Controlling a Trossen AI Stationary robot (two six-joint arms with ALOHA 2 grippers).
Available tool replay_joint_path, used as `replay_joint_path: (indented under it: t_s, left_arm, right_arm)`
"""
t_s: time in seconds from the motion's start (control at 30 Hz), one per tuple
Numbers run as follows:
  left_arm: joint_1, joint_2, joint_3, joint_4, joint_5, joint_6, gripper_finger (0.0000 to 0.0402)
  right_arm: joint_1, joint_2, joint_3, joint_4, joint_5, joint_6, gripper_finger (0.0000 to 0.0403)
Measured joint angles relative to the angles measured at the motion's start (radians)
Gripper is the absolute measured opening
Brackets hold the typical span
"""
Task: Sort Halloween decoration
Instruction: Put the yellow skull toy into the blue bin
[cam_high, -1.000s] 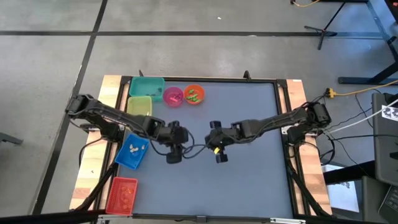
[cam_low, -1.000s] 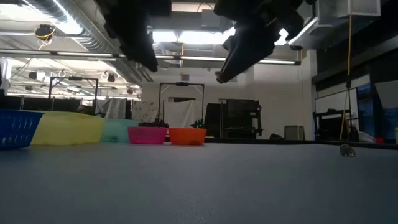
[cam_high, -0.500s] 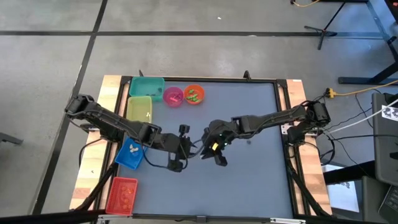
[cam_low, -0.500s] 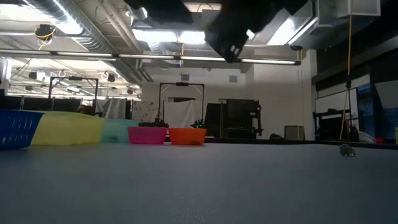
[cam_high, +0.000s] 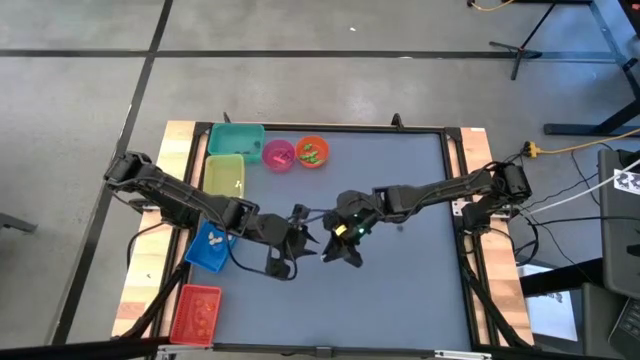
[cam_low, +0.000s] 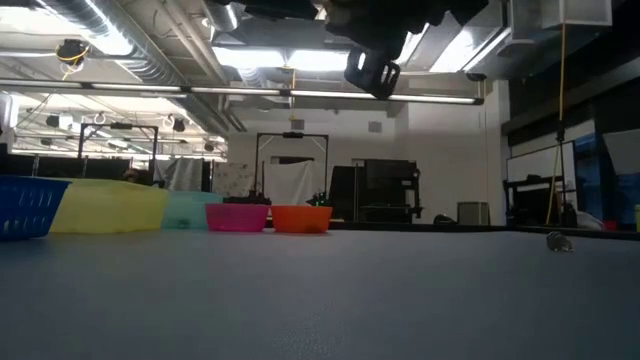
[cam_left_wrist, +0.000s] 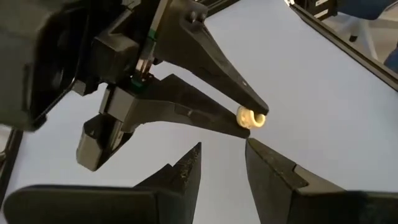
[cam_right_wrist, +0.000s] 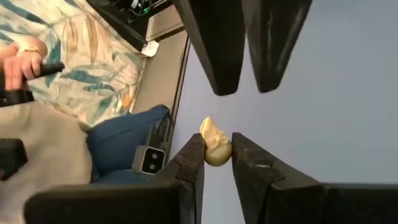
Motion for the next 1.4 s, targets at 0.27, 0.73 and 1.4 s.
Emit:
replay_joint_path:
  t_s: [0.27, 0.73, 1.4]
  left_arm:
    - [0.001, 0.0, 0.0, 0.004, 0.033, 0.001, 0.0108]
    - [-0.016, 0.0, 0.0, 0.063, 0.046, 0.053, 0.0108]
    - [-0.017, -0.001, 0.001, 0.071, 0.045, 0.081, 0.0091]
  right_arm:
    - [-0.006, 0.0, 0.0, 0.101, -0.002, 0.118, 0.0066]
    - [-0.037, 0.0, 0.0, 0.122, -0.018, 0.149, 0.0066]
    - [-0.037, 0.0, -0.001, 0.192, -0.043, 0.143, 0.0066]
